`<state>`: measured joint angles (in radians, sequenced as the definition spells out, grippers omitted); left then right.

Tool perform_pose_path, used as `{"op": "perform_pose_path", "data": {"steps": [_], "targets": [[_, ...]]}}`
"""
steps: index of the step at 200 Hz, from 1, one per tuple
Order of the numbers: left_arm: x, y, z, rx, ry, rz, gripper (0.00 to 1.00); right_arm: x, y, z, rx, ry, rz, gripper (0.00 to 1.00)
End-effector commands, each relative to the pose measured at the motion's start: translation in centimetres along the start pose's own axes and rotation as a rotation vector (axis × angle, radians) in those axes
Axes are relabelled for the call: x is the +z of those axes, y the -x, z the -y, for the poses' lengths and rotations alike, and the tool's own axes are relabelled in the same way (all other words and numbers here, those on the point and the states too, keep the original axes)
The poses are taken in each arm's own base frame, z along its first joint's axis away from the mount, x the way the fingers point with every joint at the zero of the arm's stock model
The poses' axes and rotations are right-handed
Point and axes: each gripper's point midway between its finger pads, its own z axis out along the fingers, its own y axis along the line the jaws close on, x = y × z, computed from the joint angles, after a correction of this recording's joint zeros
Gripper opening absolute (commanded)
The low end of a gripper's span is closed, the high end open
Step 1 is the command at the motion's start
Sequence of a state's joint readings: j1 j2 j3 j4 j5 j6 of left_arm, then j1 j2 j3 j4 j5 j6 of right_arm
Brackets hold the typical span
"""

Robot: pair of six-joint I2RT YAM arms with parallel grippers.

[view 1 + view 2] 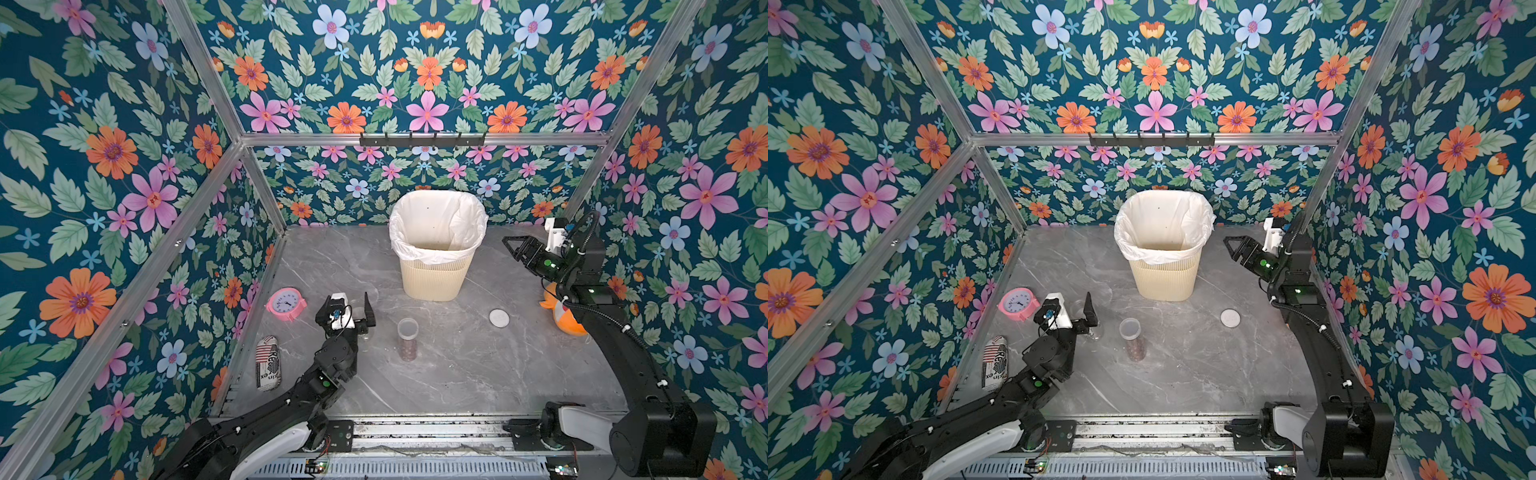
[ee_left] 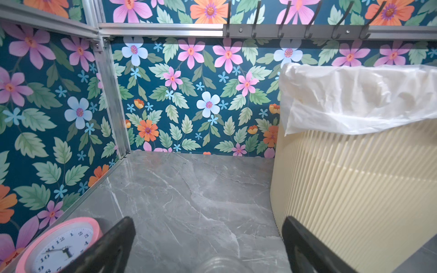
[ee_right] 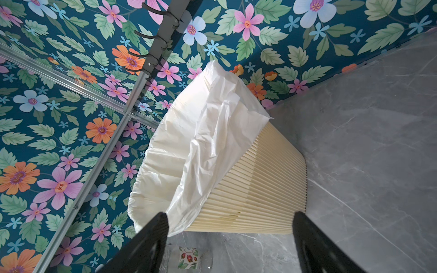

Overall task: Empty the moldy dried flower tea in the jars
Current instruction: Adjust the jar at the center of the board, then pick up the jar from the center of the board.

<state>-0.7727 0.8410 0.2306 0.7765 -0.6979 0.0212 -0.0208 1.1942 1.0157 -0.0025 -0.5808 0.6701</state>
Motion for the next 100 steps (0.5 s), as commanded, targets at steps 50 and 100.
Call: {"op": "perform_pose_path", "data": {"steps": [50,100], "targets": [[0.5,2.0,4.5,0.118,-0.219,-0.156,0.99,-0.2,-0.5,-0.3,-0.026,0.011,-0.017,0.84],[-1.6,1.5,11.9,0.072,-0.597,-0.479,0.98,-0.4,-1.2,-0.1,-0.033,0.004,-0.044,0.84]]}}
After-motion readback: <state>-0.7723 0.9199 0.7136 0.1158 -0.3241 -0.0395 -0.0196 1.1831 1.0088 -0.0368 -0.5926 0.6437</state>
